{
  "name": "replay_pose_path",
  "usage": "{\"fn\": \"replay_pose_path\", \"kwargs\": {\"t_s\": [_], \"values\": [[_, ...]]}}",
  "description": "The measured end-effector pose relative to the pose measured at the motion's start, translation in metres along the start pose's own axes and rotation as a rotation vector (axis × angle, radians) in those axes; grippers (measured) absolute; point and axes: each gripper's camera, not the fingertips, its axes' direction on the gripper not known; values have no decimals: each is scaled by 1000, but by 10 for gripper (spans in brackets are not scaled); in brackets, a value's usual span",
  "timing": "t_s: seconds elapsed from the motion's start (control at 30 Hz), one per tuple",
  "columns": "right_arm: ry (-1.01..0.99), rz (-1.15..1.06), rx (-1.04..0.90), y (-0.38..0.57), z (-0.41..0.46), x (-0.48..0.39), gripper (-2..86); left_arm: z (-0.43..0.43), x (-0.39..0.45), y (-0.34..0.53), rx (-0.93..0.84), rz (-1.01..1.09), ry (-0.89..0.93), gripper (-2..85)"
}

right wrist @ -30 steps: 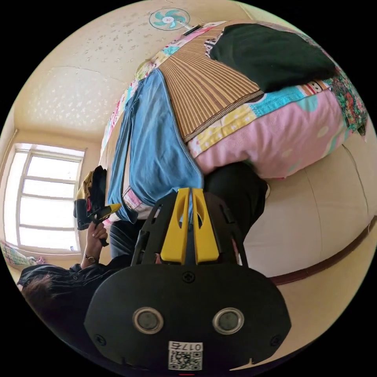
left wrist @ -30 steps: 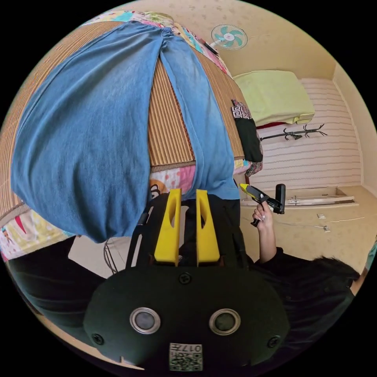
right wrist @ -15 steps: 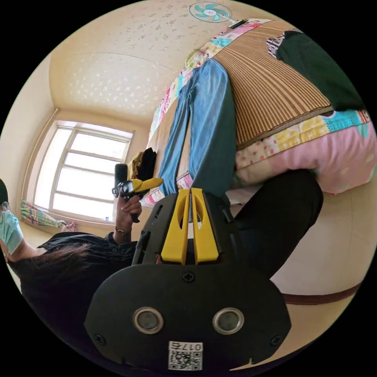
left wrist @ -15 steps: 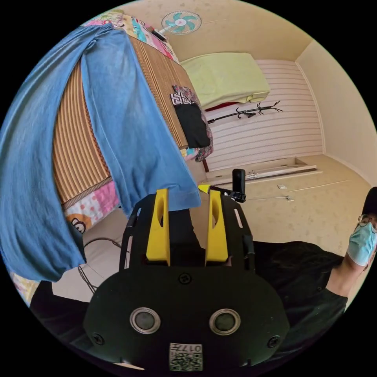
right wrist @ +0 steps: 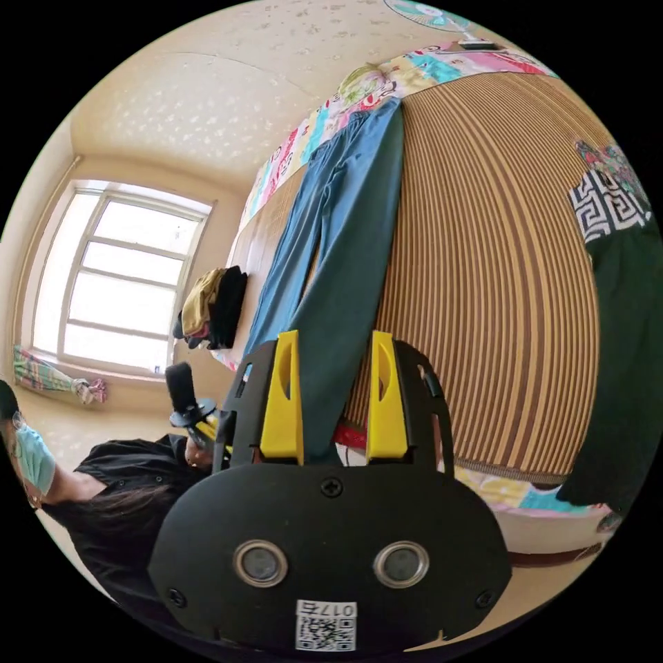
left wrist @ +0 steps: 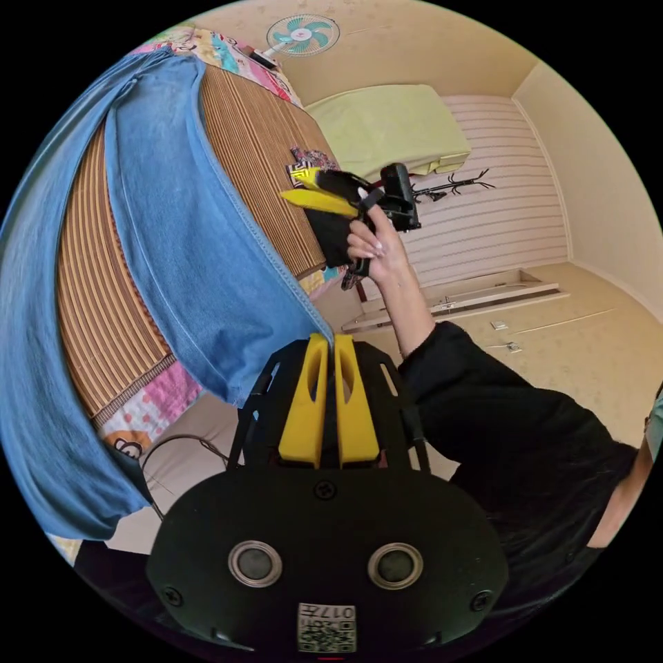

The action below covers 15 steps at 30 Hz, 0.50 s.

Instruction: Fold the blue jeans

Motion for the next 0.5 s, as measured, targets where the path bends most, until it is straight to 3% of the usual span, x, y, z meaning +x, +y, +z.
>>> {"fn": "replay_pose_path", "kwargs": {"t_s": [0.23, 0.4, 0.5], "values": [[210, 104, 132, -211, 80, 5, 139, -14, 24, -6, -6, 61, -60, -10], [354, 120, 141, -261, 117, -6, 36, -73, 11, 19, 85, 107, 17, -10], [345, -48, 277, -265, 132, -80, 23, -132, -19, 64, 182, 46, 62, -9]]}}
